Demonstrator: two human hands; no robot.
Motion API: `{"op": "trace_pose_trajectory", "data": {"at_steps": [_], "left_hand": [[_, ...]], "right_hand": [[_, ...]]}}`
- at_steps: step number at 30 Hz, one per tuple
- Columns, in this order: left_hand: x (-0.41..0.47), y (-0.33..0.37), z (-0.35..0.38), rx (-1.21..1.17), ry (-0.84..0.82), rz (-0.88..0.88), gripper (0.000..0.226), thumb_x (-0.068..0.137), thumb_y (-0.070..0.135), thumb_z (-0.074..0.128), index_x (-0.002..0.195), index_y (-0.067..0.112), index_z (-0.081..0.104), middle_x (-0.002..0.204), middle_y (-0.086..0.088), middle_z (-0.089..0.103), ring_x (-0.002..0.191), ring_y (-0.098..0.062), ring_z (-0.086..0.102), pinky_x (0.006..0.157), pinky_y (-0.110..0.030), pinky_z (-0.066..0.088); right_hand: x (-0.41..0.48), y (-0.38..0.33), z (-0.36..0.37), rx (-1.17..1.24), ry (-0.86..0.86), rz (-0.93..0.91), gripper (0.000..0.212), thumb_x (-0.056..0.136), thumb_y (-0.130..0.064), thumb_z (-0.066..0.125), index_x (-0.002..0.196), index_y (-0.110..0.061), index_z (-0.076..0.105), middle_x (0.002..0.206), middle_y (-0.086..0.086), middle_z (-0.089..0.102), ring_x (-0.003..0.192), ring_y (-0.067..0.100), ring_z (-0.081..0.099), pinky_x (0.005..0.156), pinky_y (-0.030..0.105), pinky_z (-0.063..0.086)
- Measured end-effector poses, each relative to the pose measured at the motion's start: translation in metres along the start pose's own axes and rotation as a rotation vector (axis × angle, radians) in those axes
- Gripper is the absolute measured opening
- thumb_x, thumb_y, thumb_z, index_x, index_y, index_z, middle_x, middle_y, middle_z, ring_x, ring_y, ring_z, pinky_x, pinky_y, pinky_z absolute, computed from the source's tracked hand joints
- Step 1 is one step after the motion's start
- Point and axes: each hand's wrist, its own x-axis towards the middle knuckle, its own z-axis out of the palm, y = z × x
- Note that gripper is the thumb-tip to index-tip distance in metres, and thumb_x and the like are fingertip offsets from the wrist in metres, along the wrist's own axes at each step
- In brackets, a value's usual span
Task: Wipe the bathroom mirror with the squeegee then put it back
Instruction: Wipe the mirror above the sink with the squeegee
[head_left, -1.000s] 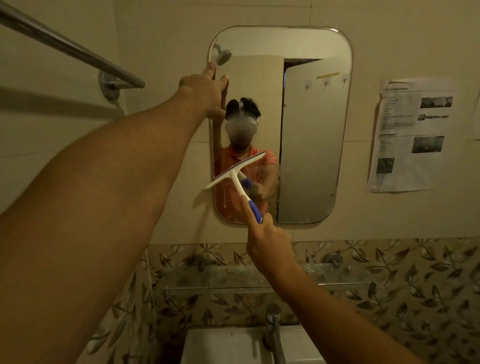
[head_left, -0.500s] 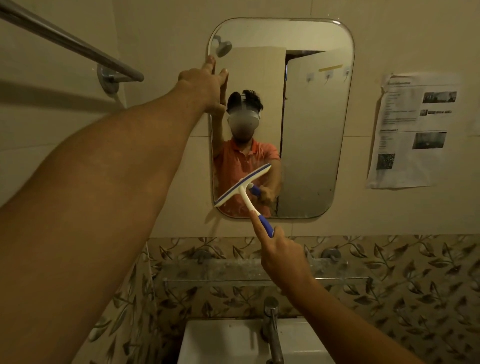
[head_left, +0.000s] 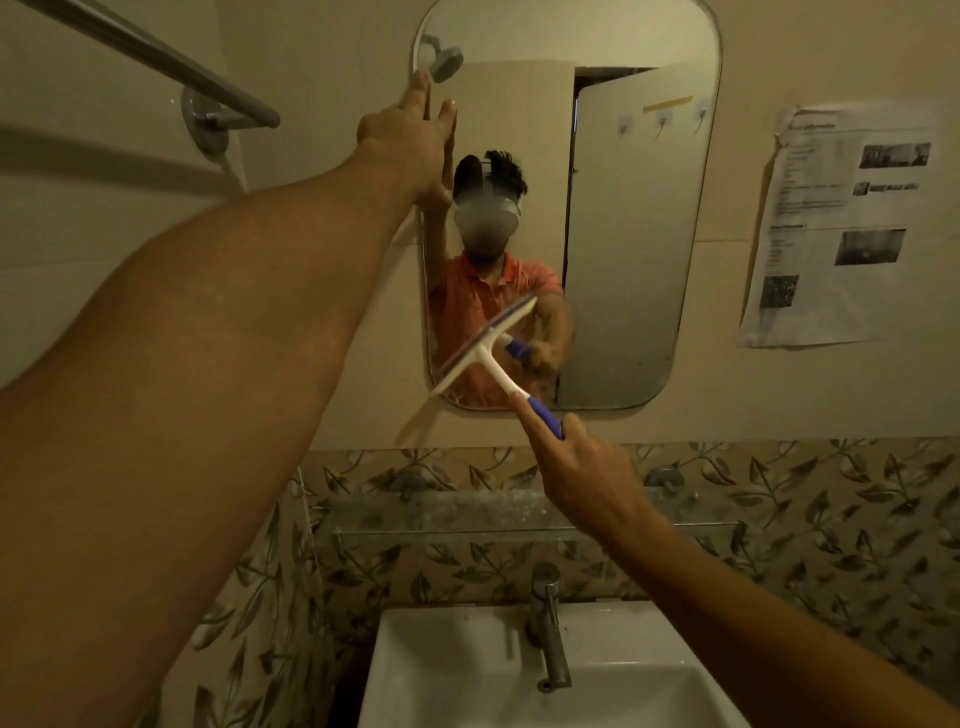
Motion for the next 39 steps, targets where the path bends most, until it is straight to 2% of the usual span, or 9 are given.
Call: {"op": "trace_pose_trajectory", "data": {"at_steps": [6, 11, 14, 16, 20, 24, 29, 31, 39], "left_hand": [[0.0, 0.009, 0.019, -0.03, 0.104, -0.038, 0.11, 0.081, 0.048, 0.078, 0.161, 0.023, 0.006, 0.167, -0.013, -0.004, 0.135, -0.044, 0.036, 0.093, -0.051, 0.049], [0.003, 0.014, 0.024, -0.049, 0.134, -0.069, 0.108, 0.082, 0.045, 0.078, 0.161, 0.023, 0.008, 0.166, -0.016, 0.001, 0.136, -0.044, 0.035, 0.096, -0.053, 0.048], [0.005, 0.015, 0.025, -0.046, 0.136, -0.091, 0.109, 0.081, 0.047, 0.078, 0.161, 0.024, 0.007, 0.166, -0.014, -0.002, 0.138, -0.044, 0.034, 0.097, -0.054, 0.048], [0.005, 0.017, 0.024, -0.053, 0.13, -0.11, 0.11, 0.08, 0.049, 0.078, 0.161, 0.024, 0.007, 0.167, -0.013, -0.002, 0.138, -0.044, 0.033, 0.099, -0.056, 0.047], [0.004, 0.023, 0.025, -0.079, 0.121, -0.147, 0.115, 0.077, 0.052, 0.079, 0.161, 0.024, 0.005, 0.167, -0.009, -0.005, 0.138, -0.041, 0.033, 0.099, -0.055, 0.046], [0.005, 0.023, 0.029, -0.137, 0.114, -0.157, 0.116, 0.076, 0.052, 0.08, 0.161, 0.026, 0.006, 0.167, -0.006, -0.009, 0.147, -0.039, 0.019, 0.106, -0.056, 0.041], [0.007, 0.024, 0.037, -0.108, 0.174, -0.163, 0.104, 0.084, 0.033, 0.08, 0.16, 0.026, 0.009, 0.168, -0.006, -0.005, 0.141, -0.037, 0.028, 0.099, -0.05, 0.045], [0.005, 0.024, 0.038, -0.104, 0.164, -0.154, 0.105, 0.083, 0.035, 0.079, 0.16, 0.025, 0.009, 0.168, -0.007, -0.004, 0.142, -0.038, 0.028, 0.099, -0.05, 0.045], [0.001, 0.03, 0.036, -0.122, 0.128, -0.158, 0.105, 0.082, 0.033, 0.08, 0.161, 0.024, 0.01, 0.167, -0.011, -0.005, 0.145, -0.038, 0.025, 0.104, -0.051, 0.042]], "right_hand": [[0.047, 0.0, -0.03, -0.079, 0.05, -0.092, 0.079, 0.1, -0.02, 0.059, 0.159, -0.028, 0.007, 0.081, 0.007, 0.045, 0.045, 0.013, 0.042, 0.039, 0.03, 0.045], [0.067, -0.002, -0.035, -0.16, -0.018, -0.098, 0.078, 0.104, -0.017, 0.05, 0.161, -0.029, -0.002, 0.086, 0.007, 0.035, 0.046, 0.009, 0.029, 0.044, 0.028, 0.03], [0.061, -0.005, -0.031, -0.146, -0.051, -0.098, 0.08, 0.105, -0.017, 0.047, 0.159, -0.029, -0.01, 0.087, 0.007, 0.037, 0.05, 0.012, 0.038, 0.048, 0.029, 0.039], [0.054, -0.004, -0.024, -0.139, -0.071, -0.103, 0.083, 0.104, -0.016, 0.048, 0.158, -0.03, -0.013, 0.088, 0.008, 0.038, 0.055, 0.014, 0.046, 0.05, 0.03, 0.045], [0.035, 0.001, -0.011, -0.125, -0.104, -0.126, 0.098, 0.098, -0.011, 0.059, 0.156, -0.03, -0.017, 0.086, 0.009, 0.041, 0.054, 0.014, 0.043, 0.048, 0.029, 0.042], [0.012, 0.016, 0.006, -0.13, -0.116, -0.142, 0.116, 0.085, -0.008, 0.075, 0.158, -0.029, -0.012, 0.081, 0.011, 0.05, 0.048, 0.014, 0.042, 0.041, 0.028, 0.046], [-0.013, 0.036, 0.01, -0.133, -0.196, -0.151, 0.119, 0.093, -0.01, 0.066, 0.148, -0.037, -0.035, 0.089, 0.011, 0.051, 0.055, 0.014, 0.047, 0.052, 0.03, 0.053], [-0.023, 0.045, 0.009, -0.142, -0.209, -0.146, 0.12, 0.095, -0.013, 0.065, 0.143, -0.038, -0.043, 0.094, 0.011, 0.052, 0.058, 0.014, 0.049, 0.054, 0.028, 0.05], [-0.045, 0.064, -0.002, -0.166, -0.274, -0.077, 0.124, 0.094, -0.015, 0.069, 0.142, -0.041, -0.042, 0.098, 0.01, 0.051, 0.06, 0.012, 0.049, 0.052, 0.025, 0.046]]}}
